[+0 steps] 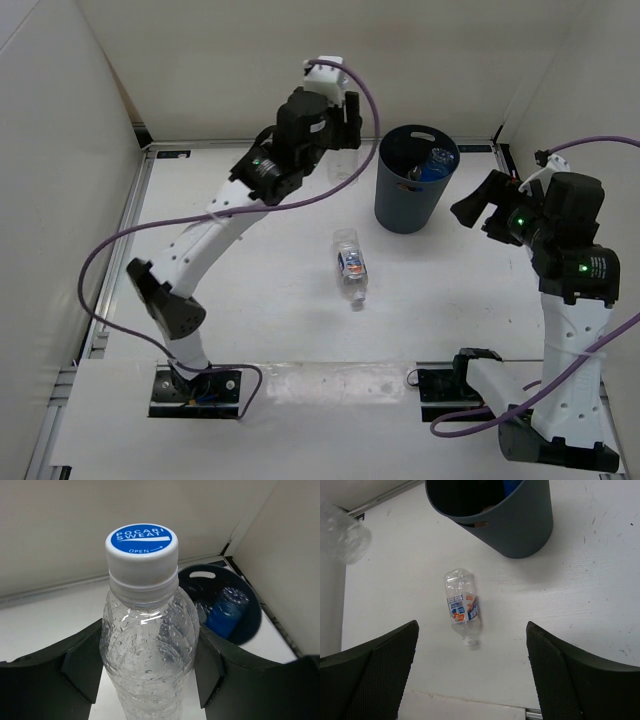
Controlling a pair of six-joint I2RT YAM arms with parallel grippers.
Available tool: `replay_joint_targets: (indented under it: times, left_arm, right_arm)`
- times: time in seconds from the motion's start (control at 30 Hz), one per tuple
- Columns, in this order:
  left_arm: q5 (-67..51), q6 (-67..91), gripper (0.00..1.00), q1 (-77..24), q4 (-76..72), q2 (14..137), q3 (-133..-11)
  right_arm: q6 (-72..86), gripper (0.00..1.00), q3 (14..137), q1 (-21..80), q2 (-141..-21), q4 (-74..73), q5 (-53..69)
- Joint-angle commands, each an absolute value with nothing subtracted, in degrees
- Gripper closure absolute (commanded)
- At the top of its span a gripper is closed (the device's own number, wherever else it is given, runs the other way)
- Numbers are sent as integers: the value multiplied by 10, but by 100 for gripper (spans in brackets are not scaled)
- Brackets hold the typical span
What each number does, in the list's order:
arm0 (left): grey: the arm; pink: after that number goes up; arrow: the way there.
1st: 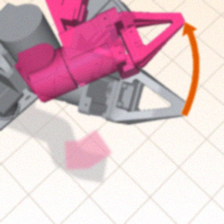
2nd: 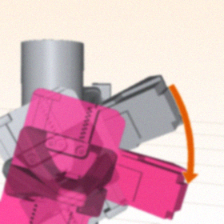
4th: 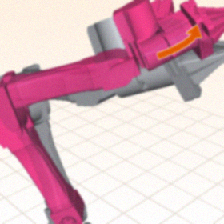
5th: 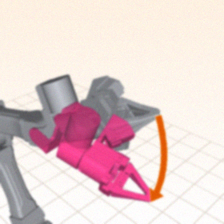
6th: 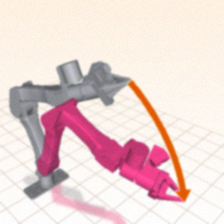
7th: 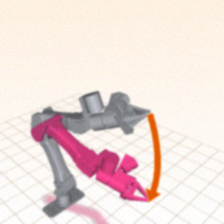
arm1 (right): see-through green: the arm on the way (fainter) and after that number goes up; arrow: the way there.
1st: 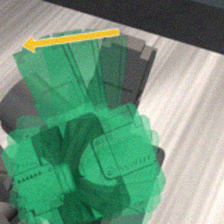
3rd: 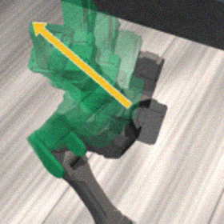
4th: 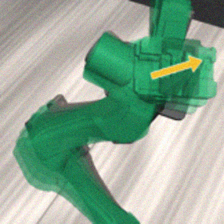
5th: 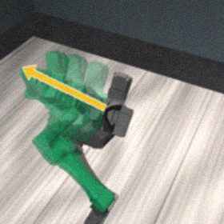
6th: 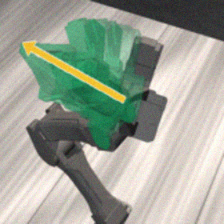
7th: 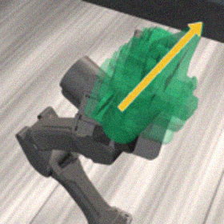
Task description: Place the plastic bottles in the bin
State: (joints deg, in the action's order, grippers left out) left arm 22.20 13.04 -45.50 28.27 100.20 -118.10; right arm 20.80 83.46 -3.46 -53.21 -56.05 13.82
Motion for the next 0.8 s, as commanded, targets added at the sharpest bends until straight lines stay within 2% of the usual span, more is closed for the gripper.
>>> replay_joint_targets:
  times: [0.0,0.13,0.47,0.77]
  left_arm:
    - [204,33,61,-456,160,1067,-1201]
    - [153,18,61,-460,97,1125,-1262]
    - [182,-27,61,-490,-11,1155,-1301]
    - [184,-29,54,-500,-38,1202,-1350]
  right_arm:
    - [214,11,826,-40,-518,-552,155]
    - [217,11,810,-43,-511,-548,175]
    - [220,11,792,-26,-506,-546,178]
    - [223,11,780,-13,-505,-539,181]
